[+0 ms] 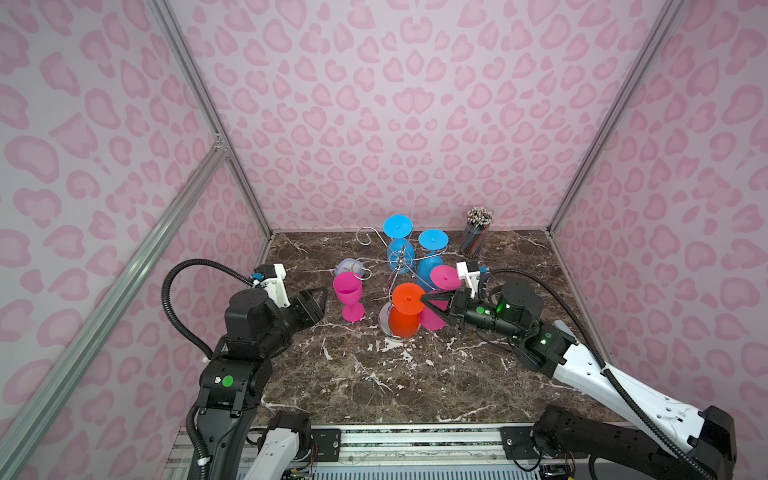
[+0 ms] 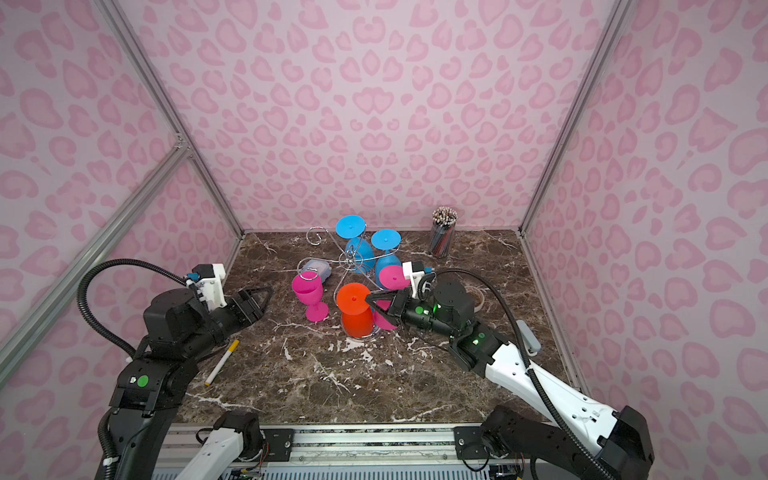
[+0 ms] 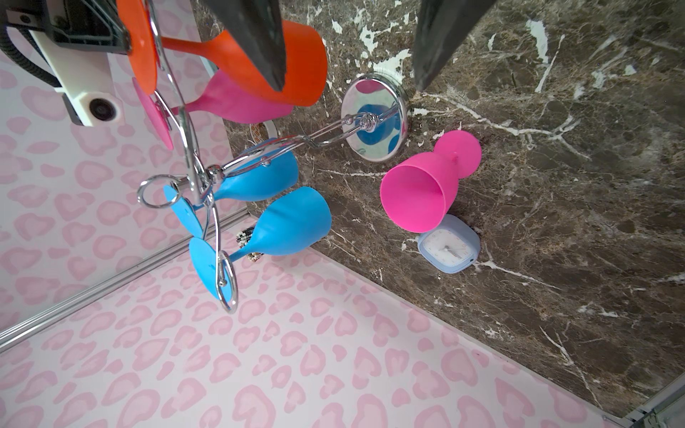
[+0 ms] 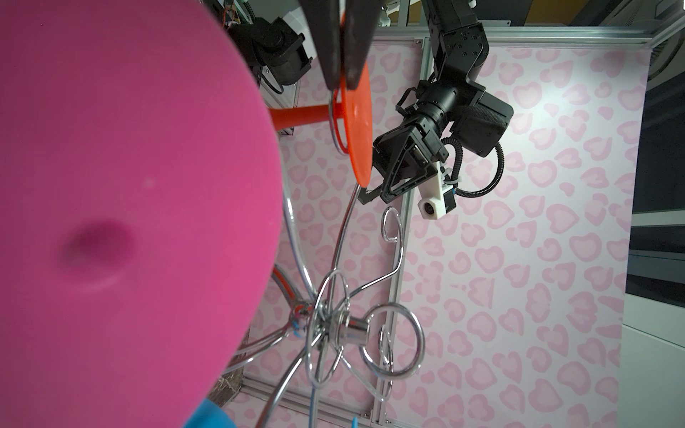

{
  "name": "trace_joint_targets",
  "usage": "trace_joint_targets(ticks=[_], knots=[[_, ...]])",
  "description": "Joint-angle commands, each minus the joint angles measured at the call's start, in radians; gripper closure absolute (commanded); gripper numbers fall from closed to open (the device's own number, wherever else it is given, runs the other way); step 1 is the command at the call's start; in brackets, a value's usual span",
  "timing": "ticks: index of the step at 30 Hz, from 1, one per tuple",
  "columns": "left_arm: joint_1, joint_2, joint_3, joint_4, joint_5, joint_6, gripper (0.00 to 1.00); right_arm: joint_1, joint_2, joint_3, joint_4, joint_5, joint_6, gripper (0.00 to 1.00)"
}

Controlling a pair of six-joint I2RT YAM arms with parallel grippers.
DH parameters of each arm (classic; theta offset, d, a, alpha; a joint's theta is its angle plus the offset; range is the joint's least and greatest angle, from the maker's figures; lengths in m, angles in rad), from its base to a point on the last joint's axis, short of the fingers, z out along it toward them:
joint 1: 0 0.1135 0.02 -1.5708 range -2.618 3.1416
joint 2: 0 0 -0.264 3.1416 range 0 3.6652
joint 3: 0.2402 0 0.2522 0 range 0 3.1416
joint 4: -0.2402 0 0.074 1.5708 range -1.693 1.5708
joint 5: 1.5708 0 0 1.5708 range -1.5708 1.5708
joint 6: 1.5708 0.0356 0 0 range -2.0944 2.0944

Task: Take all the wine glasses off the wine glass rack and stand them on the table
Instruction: 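Close the right gripper on the orange glass base rim, then pull the orange glass off the rack hook with the right gripper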

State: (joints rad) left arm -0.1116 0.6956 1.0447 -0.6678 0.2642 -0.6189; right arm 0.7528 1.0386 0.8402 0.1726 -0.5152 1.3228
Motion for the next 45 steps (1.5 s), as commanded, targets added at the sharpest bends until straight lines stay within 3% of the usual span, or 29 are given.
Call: trace_joint_targets(ticks=[1, 8, 45], knots=[[0.000, -0.002, -0.001, -0.004, -0.004, 0.005, 0.43, 0.006, 0.001, -0.004, 0.036, 0.019, 0.009, 1.00], [0.000, -0.007, -0.004, -0.007, -0.008, 0.007, 0.43, 0.015, -0.011, 0.004, 0.099, 0.046, 0.059, 1.00], [0.000, -0.028, -0.009, -0.031, -0.018, 0.020, 0.43, 0.071, 0.036, 0.080, 0.105, 0.090, 0.069, 1.00]])
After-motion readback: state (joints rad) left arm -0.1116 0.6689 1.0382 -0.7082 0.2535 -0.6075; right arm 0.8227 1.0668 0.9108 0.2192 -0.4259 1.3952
